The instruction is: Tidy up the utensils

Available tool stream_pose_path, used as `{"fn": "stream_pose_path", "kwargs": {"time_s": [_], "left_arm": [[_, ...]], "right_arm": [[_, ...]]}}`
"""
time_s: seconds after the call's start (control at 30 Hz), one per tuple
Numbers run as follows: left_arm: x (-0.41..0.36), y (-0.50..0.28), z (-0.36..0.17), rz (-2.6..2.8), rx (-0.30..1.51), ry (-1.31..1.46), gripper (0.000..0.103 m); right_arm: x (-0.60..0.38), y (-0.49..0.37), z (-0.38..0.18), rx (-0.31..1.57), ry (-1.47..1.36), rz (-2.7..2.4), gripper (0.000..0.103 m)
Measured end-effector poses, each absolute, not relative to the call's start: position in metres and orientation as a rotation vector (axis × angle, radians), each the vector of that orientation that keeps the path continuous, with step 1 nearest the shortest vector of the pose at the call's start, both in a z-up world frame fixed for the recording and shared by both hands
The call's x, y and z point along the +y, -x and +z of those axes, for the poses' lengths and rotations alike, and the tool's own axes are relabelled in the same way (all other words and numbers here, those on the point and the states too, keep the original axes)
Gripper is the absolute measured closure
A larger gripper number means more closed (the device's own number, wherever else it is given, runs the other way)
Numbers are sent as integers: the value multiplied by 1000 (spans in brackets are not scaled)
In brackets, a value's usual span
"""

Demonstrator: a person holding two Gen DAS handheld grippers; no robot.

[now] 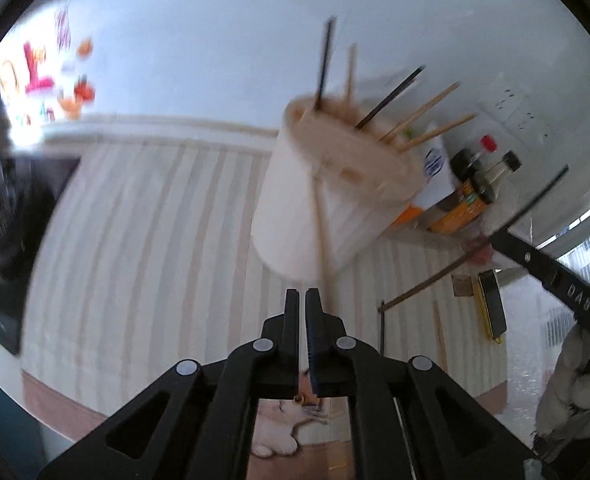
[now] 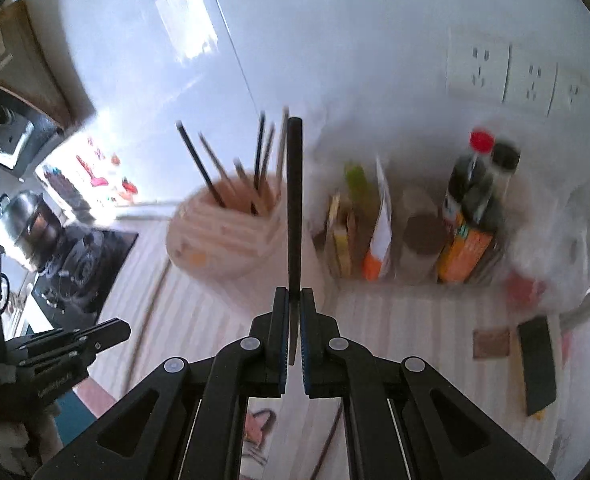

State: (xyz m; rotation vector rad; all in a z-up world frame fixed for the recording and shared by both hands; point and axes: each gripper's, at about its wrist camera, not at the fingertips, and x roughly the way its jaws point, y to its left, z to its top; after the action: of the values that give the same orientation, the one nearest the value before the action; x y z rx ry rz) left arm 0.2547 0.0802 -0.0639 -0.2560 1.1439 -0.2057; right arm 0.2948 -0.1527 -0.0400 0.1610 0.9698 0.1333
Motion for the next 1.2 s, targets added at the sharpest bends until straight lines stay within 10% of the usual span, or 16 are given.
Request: {"fn": "stream_pose_path", "kwargs": {"time_s": [0.13, 0.57, 0.67, 0.73, 0.97, 1.07, 1.13, 1.2], "left_arm": [[91, -256, -74, -240, 1186, 372, 68], [71, -301, -62, -379, 1191, 605, 65], [56, -312, -67, -376, 1194, 577, 72], [49, -315, -71, -363, 1202, 541, 103], [51, -300, -79, -358, 1218, 550, 102], [61, -290, -91, -322, 1265, 540, 90], [70, -281, -105, -267, 1284, 559, 62], [73, -273, -127, -239, 1329, 604, 61]], "right_arm": [[-160, -289, -78, 1052, -183, 120, 98], [-192, -285, -103, 1088, -236, 55, 98], [-193, -287, -104, 1095, -237, 51, 98], [-192, -288, -107, 1103, -237, 51, 98], [-194, -289, -108, 1108, -233, 55, 98], [-198, -288, -110, 1114, -239, 54, 98], [-201, -286, -110, 1115, -235, 51, 98], [-203, -283, -114, 1134, -220, 38, 98]]}}
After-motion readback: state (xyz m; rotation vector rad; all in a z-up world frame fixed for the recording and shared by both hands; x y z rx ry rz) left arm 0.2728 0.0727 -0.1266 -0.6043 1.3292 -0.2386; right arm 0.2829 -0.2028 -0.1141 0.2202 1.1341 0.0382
